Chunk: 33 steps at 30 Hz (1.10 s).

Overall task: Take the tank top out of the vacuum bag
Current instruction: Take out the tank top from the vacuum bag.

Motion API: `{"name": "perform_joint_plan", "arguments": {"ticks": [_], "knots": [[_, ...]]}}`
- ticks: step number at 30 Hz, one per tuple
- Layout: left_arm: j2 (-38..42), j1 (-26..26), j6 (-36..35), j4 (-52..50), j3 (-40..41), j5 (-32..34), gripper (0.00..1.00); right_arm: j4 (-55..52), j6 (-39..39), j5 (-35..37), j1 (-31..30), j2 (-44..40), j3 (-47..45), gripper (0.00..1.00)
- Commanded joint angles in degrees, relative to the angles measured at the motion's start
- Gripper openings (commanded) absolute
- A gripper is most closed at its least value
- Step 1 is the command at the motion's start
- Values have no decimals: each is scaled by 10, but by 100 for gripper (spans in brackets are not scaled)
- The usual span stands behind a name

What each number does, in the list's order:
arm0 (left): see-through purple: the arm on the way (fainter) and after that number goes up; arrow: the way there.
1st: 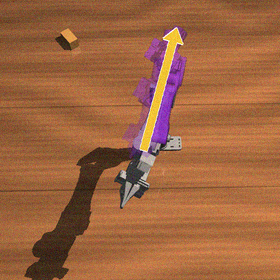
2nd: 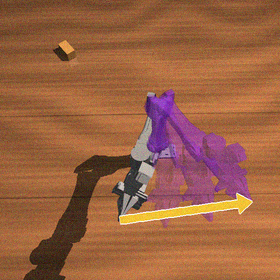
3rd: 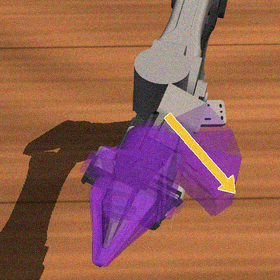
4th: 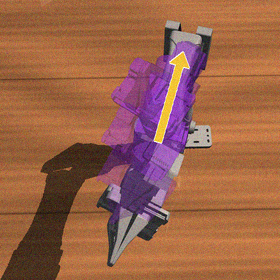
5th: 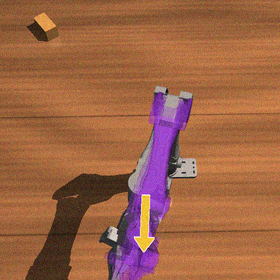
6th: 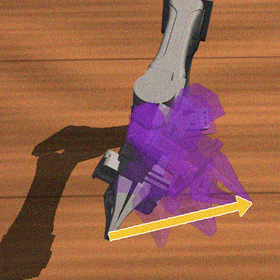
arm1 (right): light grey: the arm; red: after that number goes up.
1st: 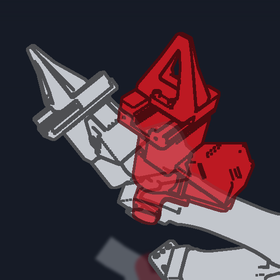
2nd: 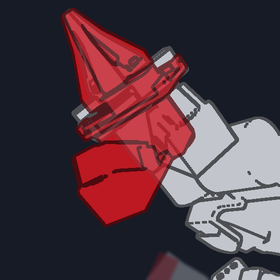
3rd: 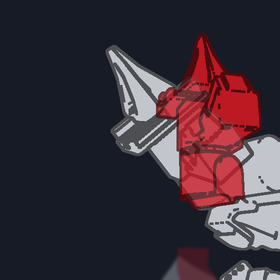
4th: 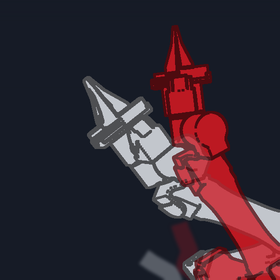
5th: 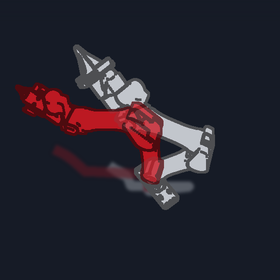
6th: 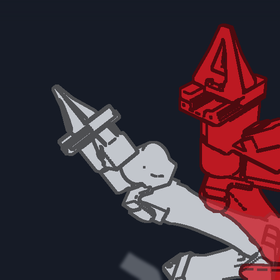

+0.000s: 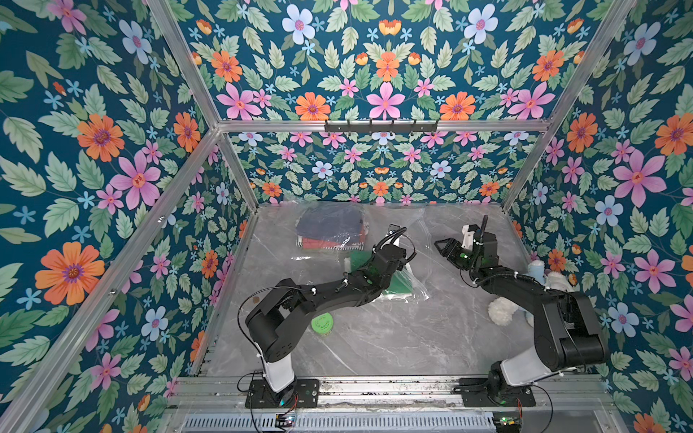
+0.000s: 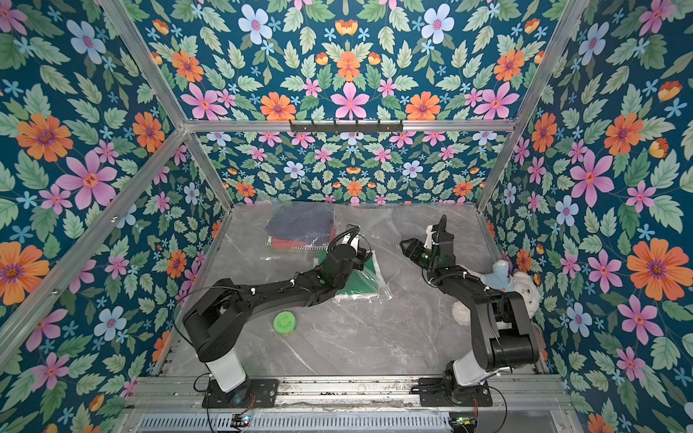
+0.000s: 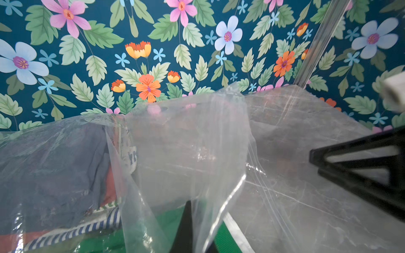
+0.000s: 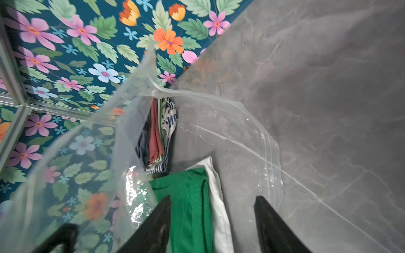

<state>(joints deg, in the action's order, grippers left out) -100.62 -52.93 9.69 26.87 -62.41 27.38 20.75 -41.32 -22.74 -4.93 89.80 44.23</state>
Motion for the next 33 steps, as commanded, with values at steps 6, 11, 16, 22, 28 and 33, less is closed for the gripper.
{"name": "perform_joint_plan", "arguments": {"ticks": [6, 11, 16, 22, 28, 33], "knots": [[47, 4, 28, 58, 29, -15, 0, -19, 15, -12, -31, 88, 32, 50], [81, 7, 34, 85, 59, -7, 0, -18, 10, -20, -32, 106, 34, 43], [75, 16, 45, 72, 51, -20, 0, 27, 0, -48, -38, 86, 24, 44], [61, 19, 47, 63, 43, -40, 0, 52, 4, -105, -62, 57, 28, 49], [47, 27, 68, 19, 45, -62, 0, -47, 48, -113, -95, 21, 42, 51], [48, 51, 131, -21, 80, -119, 0, -113, 63, -101, -115, 6, 38, 59]]}}
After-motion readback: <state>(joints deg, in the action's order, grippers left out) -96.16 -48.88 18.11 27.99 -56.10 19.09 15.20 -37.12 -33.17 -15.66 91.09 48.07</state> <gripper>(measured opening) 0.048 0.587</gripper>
